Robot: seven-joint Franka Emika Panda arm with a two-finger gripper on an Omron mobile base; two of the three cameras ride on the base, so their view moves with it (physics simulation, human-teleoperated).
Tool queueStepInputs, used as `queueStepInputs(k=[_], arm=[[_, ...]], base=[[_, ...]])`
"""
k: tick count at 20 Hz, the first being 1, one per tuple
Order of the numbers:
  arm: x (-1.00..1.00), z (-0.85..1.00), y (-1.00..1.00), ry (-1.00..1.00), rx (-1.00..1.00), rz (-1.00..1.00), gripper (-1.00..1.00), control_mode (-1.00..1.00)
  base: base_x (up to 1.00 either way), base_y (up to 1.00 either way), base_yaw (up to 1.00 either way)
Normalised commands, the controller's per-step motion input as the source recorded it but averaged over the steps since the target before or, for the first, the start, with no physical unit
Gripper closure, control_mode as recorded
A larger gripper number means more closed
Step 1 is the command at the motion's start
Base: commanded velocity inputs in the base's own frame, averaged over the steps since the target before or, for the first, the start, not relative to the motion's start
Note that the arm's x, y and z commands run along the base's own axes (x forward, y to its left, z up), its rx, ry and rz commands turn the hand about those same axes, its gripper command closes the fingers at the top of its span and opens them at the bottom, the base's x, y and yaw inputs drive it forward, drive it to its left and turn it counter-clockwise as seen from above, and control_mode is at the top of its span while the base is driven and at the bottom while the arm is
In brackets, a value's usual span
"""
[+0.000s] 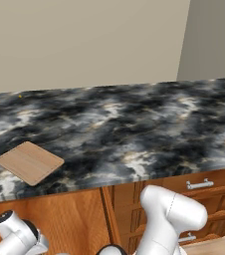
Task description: Open the drawer on the left and place the cutting tools on the cutting board.
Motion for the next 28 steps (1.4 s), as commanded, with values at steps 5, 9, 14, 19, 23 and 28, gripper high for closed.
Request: queueStepInputs(k=[5, 9, 14, 19, 23, 28], arm=[[-0.06, -0.05, -0.04, 0.0, 0.0, 0.0, 1.0, -1.0], [-0.25, 0.16, -0.14, -0.01, 0.02, 0.0, 1.0, -1.0], [-0.18, 0.57, -0.06, -0.04, 0.06, 0.0, 1.0, -1.0], [-0.03, 1.0, -0.1, -0.03, 0.1, 0.0, 1.0, -1.0], [-0.04, 1.0, -0.32, 0.0, 0.09, 0.0, 1.0, -1.0], [0.0, 1.0, -0.49, 0.0, 0.07, -0.05, 1.0, -1.0]], base=[[0.0, 0.0, 0.0], [0.0, 0.0, 0.0], [0.0, 0.0, 0.0], [0.0, 0.0, 0.0], [0.0, 0.0, 0.0], [0.0, 0.0, 0.0]])
